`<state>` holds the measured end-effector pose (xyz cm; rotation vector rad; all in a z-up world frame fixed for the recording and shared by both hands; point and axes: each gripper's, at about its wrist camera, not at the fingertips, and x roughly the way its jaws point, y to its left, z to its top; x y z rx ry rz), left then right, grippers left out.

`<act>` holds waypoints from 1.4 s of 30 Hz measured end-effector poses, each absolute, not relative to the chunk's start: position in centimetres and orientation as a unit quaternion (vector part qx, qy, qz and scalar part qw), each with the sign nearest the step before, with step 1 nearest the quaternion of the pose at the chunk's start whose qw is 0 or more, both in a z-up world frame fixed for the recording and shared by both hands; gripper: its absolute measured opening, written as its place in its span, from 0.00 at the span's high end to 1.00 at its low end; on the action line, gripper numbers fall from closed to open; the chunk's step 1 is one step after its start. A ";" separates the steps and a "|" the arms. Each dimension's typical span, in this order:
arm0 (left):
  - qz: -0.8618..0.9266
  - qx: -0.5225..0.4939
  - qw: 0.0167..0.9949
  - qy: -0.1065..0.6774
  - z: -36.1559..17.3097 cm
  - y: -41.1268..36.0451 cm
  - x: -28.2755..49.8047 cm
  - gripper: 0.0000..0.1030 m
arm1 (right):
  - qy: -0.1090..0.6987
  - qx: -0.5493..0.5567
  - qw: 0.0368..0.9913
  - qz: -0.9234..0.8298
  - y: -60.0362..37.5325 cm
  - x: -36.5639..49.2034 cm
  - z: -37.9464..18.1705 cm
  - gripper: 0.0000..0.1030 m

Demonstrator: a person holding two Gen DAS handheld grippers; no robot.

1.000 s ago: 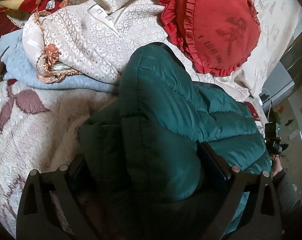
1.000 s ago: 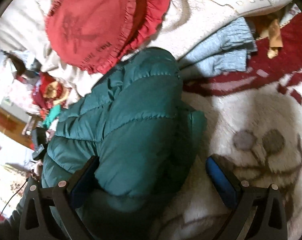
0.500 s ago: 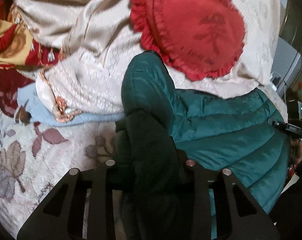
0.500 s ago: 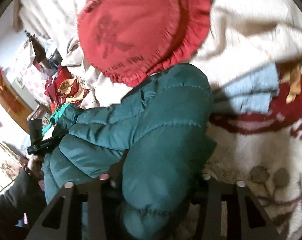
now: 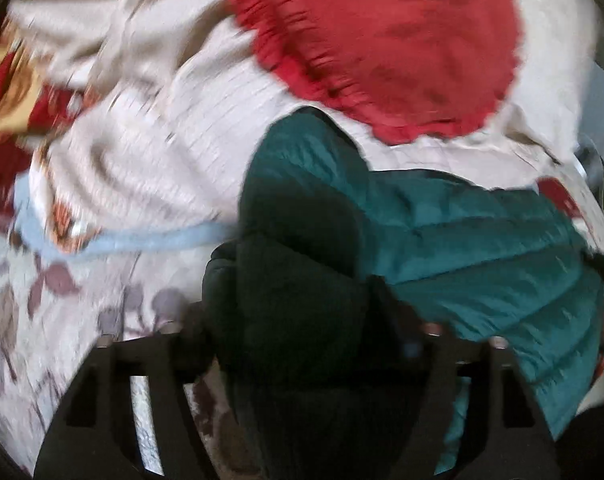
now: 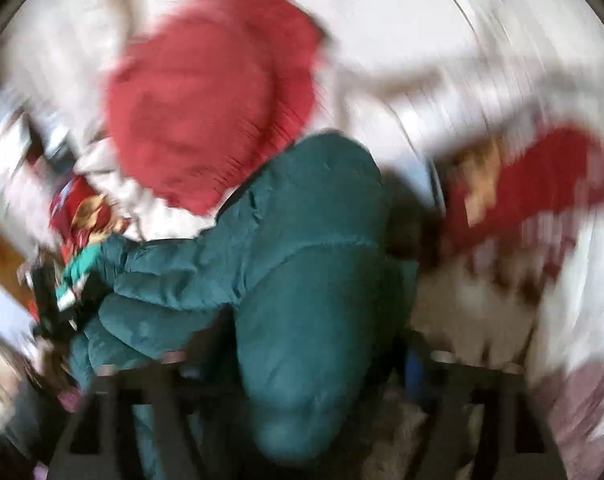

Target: Fold large clothes

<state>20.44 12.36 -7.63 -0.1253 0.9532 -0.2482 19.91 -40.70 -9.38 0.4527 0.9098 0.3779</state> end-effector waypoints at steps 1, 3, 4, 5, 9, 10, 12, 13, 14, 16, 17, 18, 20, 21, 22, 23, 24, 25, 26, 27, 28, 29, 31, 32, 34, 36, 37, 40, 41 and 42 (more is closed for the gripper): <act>-0.120 -0.078 0.878 0.456 -7.5 13.0 20.3 0.27 | 0.446 0.235 0.846 0.172 -41.2 20.1 -9.8 0.27; -0.110 -0.098 0.881 0.450 -6.7 14.2 20.4 0.27 | 0.437 0.264 0.844 0.162 -42.3 20.0 -9.3 0.27; -0.093 -0.100 0.890 0.434 -5.8 14.7 20.0 0.27 | 0.418 0.265 0.856 0.149 -42.8 19.5 -8.0 0.27; -0.073 -0.094 0.902 0.414 -4.8 15.0 19.5 0.27 | 0.396 0.258 0.870 0.141 -42.9 18.9 -6.3 0.27; -0.065 -0.100 0.947 0.298 0.4 14.8 16.5 0.27 | 0.338 0.171 0.915 0.135 -39.0 16.2 -1.1 0.07; -0.092 -0.110 0.944 0.298 0.8 14.1 16.3 0.27 | 0.328 0.141 0.924 0.137 -37.1 15.9 -0.3 0.04; -0.147 -0.124 0.925 0.328 0.3 11.9 16.9 0.27 | 0.321 0.095 0.933 0.132 -33.9 15.9 0.1 0.04; -0.152 -0.122 0.916 0.350 -0.5 10.8 17.4 0.27 | 0.327 0.084 0.932 0.129 -32.9 16.2 -0.1 0.04; -0.149 -0.117 0.907 0.376 -1.5 9.7 18.1 0.27 | 0.342 0.076 0.928 0.128 -32.0 17.0 -0.6 0.04; -0.125 -0.099 0.884 0.439 -4.4 8.0 19.6 0.27 | 0.398 0.065 0.906 0.128 -30.0 18.8 -2.9 0.04; -0.105 -0.074 0.870 0.476 -6.3 6.9 20.3 0.26 | 0.428 0.058 0.894 0.119 -29.4 19.5 -4.3 0.04; -0.099 -0.051 0.871 0.478 -6.8 6.1 20.3 0.24 | 0.467 0.046 0.877 0.097 -28.9 20.3 -6.0 0.03; -0.078 -0.008 0.883 0.463 -6.8 4.8 20.0 0.21 | 0.480 0.040 0.872 0.089 -28.4 20.6 -7.5 0.00; -0.069 0.004 0.884 0.462 -6.8 4.3 19.9 0.20 | 0.466 0.033 0.880 0.083 -28.2 20.3 -7.4 0.00; -0.063 0.011 0.886 0.459 -6.9 4.0 19.8 0.19 | 0.466 0.034 0.880 0.081 -28.2 20.1 -7.4 0.00; -0.059 0.009 0.888 0.455 -7.0 3.9 19.7 0.18 | 0.467 0.038 0.880 0.081 -28.3 20.1 -7.5 0.00; -0.059 -0.002 0.889 0.454 -7.2 4.2 19.8 0.17 | 0.468 0.043 0.879 0.082 -28.4 20.1 -7.5 0.00; -0.062 -0.018 0.890 0.451 -7.2 4.6 19.8 0.16 | 0.465 0.050 0.880 0.086 -28.6 20.0 -7.5 0.00; -0.068 -0.033 0.891 0.448 -7.2 5.2 20.2 0.16 | 0.462 0.049 0.881 0.090 -28.6 19.8 -7.6 0.00; -0.073 -0.048 0.888 0.451 -7.2 5.4 20.5 0.13 | 0.460 0.046 0.882 0.092 -28.3 19.8 -7.7 0.00; -0.077 -0.061 0.883 0.459 -7.2 5.7 20.8 0.12 | 0.458 0.038 0.883 0.094 -28.2 19.7 -7.7 0.00; -0.079 -0.067 0.879 0.465 -7.1 5.7 21.1 0.10 | 0.457 0.029 0.884 0.095 -28.0 19.7 -7.7 0.00; -0.083 -0.054 0.871 0.480 -6.7 5.0 21.5 0.07 | 0.456 0.020 0.885 0.094 -27.9 19.9 -7.7 0.00; -0.075 -0.050 0.872 0.481 -6.2 4.8 21.1 0.07 | 0.456 0.022 0.885 0.091 -28.1 20.1 -7.8 0.00; -0.062 -0.034 0.882 0.465 -4.5 4.2 19.0 0.07 | 0.456 0.035 0.886 0.076 -28.1 19.6 -6.8 0.01; -0.059 -0.006 0.895 0.442 -2.5 3.4 15.6 0.07 | 0.453 0.054 0.888 0.056 -28.2 17.9 -5.1 0.01; -0.059 0.006 0.900 0.432 -1.4 2.8 13.5 0.07 | 0.446 0.072 0.890 0.057 -28.2 16.1 -3.4 0.01; -0.067 -0.002 0.908 0.413 1.0 1.8 7.1 0.07 | 0.433 0.083 0.896 0.058 -27.9 11.3 0.4 0.01; -0.067 -0.004 0.908 0.414 1.4 1.4 5.0 0.07 | 0.425 0.082 0.899 0.058 -27.8 9.5 1.4 0.01; -0.065 -0.004 0.907 0.416 1.6 1.0 3.6 0.07 | 0.416 0.076 0.904 0.058 -27.5 7.5 2.5 0.01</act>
